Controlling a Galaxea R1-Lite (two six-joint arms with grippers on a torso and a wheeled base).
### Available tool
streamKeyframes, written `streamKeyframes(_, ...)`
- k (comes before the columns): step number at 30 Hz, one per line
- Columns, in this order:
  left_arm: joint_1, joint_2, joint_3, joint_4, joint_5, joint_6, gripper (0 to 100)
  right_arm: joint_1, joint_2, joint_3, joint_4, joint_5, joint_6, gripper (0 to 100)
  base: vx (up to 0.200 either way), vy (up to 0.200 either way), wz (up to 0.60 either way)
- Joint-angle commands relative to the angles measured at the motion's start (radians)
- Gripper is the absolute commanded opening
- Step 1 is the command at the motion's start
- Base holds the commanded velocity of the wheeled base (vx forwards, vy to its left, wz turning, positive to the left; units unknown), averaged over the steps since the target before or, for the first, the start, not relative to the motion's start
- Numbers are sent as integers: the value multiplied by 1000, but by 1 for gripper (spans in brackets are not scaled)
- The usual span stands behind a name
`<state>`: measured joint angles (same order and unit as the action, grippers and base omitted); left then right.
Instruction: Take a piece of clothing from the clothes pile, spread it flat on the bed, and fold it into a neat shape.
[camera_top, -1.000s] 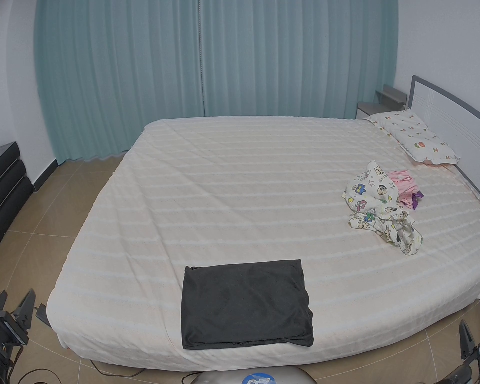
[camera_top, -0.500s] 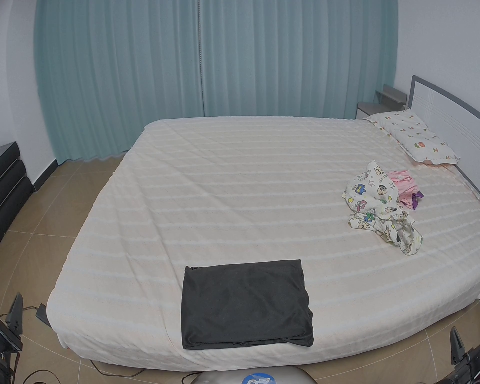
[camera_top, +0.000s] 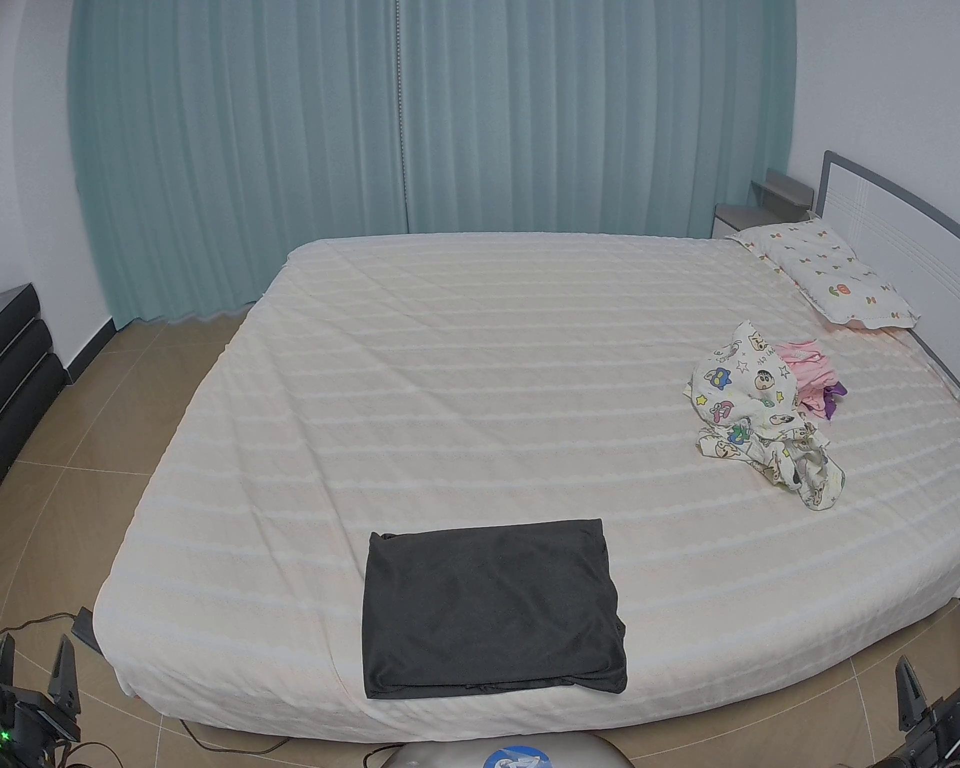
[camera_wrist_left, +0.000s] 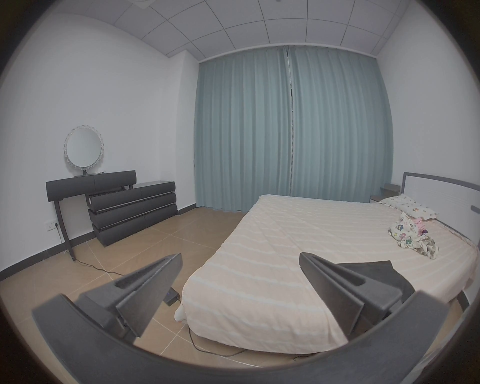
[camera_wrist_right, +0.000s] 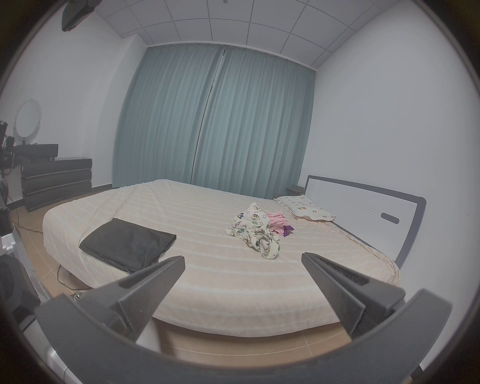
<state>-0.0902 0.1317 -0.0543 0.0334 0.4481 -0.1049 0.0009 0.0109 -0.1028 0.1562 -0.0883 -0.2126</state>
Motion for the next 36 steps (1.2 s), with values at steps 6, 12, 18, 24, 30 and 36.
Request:
streamKeyframes(6,-3,-27,22,-3,-26,5,100,1,-5,-78,0,58,7,100,0,0,0)
streamKeyframes(12,3,-1,14,5,-26,-6,100,1,-9,-40,5,45,15,100,0,0,0)
streamKeyframes(18,12,-38,27,-13,-89,-16,100,-1,-8,35,-56,61,208,100,0,0,0)
streamKeyframes(24,10,-38,50,-73,-287,-38,100,-1,-8,51,-83,79,211,100,0,0,0)
streamKeyframes(30,-72,-37,51,-70,-365,-1,100,-1,-9,103,-228,306,32,100,0,0,0)
streamKeyframes(36,-37,-41,51,-86,-312,-7,100,-1,-8,87,-167,225,62,100,0,0,0)
